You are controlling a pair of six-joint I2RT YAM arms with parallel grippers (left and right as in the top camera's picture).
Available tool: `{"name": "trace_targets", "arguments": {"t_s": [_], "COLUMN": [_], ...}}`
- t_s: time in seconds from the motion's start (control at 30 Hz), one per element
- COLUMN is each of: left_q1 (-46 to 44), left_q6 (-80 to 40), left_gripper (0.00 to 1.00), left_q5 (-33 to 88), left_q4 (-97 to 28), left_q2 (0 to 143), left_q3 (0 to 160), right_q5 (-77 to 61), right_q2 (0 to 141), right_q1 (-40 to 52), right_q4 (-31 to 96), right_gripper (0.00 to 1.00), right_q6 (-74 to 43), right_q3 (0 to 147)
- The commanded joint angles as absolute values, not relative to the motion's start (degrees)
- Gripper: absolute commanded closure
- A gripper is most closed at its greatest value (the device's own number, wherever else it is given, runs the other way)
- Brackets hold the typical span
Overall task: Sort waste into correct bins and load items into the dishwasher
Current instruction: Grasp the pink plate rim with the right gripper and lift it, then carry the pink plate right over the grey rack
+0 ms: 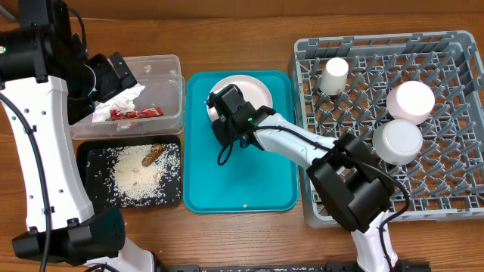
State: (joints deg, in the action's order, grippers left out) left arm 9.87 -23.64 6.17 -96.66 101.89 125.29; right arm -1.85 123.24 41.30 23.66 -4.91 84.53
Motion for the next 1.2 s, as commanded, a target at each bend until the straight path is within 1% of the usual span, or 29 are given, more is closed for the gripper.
{"name": "trace_targets", "arguments": {"t_s": [0.0,0.23,0.27,0.37,0.4,0.43,0.57,0.7,1.0,1.17], "left_q1": [10.1,10.1,10.1,10.1,10.1,10.1,10.1,10.1,10.1,10.1], "left_q6": [-24.0,-24.0,-24.0,-24.0,-24.0,-24.0,-24.0,-24.0,-24.0,-24.0], "left_gripper": [0.0,0.0,0.0,0.0,0.0,0.0,0.0,0.0,0.0,0.0], "left_q5": [5.8,5.8,5.8,5.8,5.8,5.8,5.8,5.8,5.8,5.8], "left_q4": [-96.8,-96.8,-96.8,-96.8,-96.8,-96.8,-96.8,-96.8,-96.8,-96.8], "left_q2": [100.1,100.1,100.1,100.1,100.1,100.1,100.1,100.1,100.1,100.1], "left_q3": [126.1,126.1,126.1,126.1,126.1,126.1,126.1,126.1,126.1,126.1], "right_q5": [-0.9,-0.9,-1.0,-1.1,-1.1,-1.1,-1.1,-1.1,-1.1,-1.1], "right_q2": [125.1,125.2,125.2,125.2,125.2,125.0,123.4,118.3,97.2,85.0], "right_q1": [41.1,41.1,41.1,41.1,41.1,41.1,41.1,41.1,41.0,38.2], "right_q4": [23.9,23.9,23.9,23.9,23.9,23.9,23.9,26.6,34.5,40.6], "right_gripper": [0.72,0.72,0.74,0.85,0.92,0.96,0.96,0.96,0.96,0.96], "right_q6": [-4.0,-4.2,-4.4,-4.5,-4.5,-4.5,-4.5,-4.5,-4.5,-5.8], "right_q3": [85.4,85.4,85.4,85.5,85.5,85.5,85.8,86.7,87.1,87.1]}}
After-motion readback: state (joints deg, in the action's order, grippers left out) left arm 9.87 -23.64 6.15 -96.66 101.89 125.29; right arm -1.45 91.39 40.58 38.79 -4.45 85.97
